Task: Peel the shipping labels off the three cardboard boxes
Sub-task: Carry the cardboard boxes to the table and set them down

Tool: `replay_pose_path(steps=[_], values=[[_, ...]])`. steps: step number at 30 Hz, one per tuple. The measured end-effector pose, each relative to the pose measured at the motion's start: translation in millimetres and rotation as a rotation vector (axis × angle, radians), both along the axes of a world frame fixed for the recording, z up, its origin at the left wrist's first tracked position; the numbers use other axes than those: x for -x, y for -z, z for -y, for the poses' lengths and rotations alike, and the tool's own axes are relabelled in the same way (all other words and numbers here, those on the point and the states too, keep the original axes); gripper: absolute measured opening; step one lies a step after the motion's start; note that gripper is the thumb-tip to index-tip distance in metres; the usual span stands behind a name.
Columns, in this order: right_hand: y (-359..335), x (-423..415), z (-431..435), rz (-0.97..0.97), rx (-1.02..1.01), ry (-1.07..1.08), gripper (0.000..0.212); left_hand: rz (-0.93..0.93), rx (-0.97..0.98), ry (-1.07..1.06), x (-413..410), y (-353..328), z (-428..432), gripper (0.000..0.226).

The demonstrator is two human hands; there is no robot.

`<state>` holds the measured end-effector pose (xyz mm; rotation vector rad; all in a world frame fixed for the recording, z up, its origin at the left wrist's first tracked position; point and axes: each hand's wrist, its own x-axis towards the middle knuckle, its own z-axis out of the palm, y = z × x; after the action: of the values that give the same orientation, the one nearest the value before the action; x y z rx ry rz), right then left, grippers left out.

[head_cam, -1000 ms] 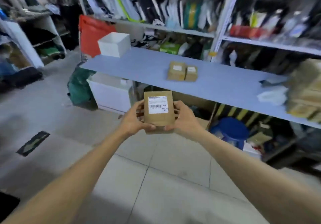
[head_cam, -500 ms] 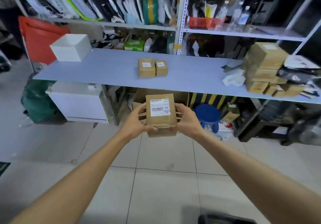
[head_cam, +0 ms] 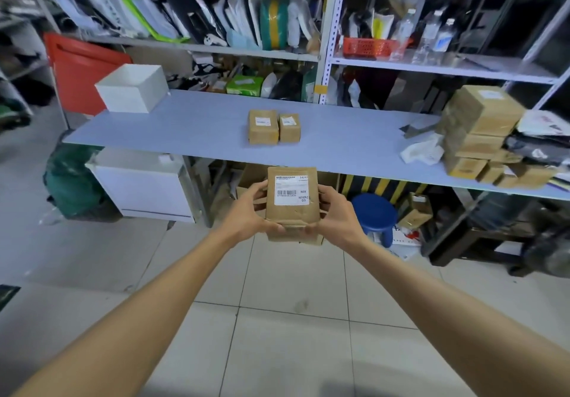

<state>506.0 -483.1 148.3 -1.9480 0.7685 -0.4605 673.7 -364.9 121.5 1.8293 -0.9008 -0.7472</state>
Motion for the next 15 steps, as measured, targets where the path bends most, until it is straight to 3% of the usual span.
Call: replay_pose_path(steps=[15], values=[[5.8,-146.7,81.1,-0.003,-0.048,0.021,0.094,-0.059,0.090,0.011,-142.7,4.0,75.0,0.106]])
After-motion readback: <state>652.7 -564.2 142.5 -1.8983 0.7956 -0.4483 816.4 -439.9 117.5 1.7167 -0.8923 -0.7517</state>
